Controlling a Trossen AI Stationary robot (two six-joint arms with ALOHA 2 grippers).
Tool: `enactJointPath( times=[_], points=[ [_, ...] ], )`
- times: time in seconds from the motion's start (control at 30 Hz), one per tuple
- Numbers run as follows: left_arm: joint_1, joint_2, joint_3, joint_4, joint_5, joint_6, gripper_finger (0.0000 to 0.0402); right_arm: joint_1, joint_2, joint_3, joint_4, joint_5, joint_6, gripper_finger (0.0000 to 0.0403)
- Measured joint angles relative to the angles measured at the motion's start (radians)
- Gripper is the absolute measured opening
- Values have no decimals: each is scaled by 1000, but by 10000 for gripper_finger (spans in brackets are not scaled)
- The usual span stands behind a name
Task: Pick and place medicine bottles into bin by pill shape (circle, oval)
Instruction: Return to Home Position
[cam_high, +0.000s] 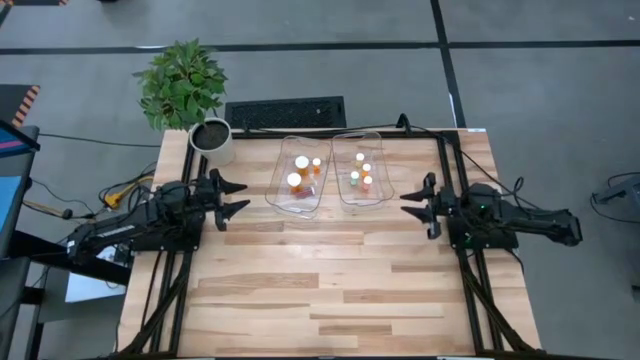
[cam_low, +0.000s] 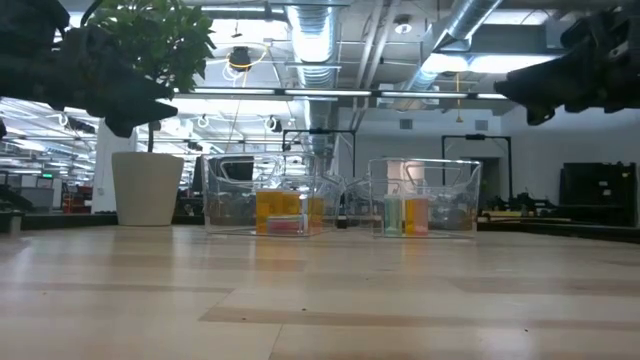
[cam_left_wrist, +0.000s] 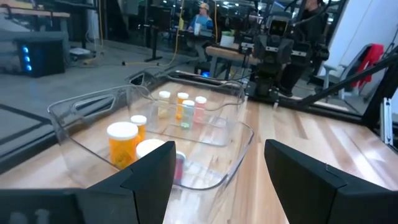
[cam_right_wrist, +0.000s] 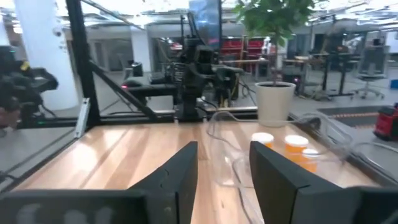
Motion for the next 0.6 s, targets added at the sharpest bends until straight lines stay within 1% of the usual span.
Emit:
enactJointPath(
  times=[0.1, 0.17, 0.23, 0.3, 0.43, 0.6],
  points=[
    [0, 0, 0, 0, 0, 9, 240, 0, 0, 0, -19, 36, 3, 154],
    [0, 0, 0, 0, -2, 46, 240, 0, 0, 0, -30, 62, 7, 153],
    [0, 0, -1, -2, -28, 87, 240, 0, 0, -1, -47, 77, 8, 153],
    [0, 0, -1, -4, -53, 96, 240, 0, 0, -1, -51, 78, 12, 153],
    [0, 0, -2, -4, -49, 111, 240, 0, 0, -1, -53, 78, 11, 152],
    [0, 0, -2, -6, -67, 111, 240, 0, 0, -2, -54, 77, 9, 155]
  ],
)
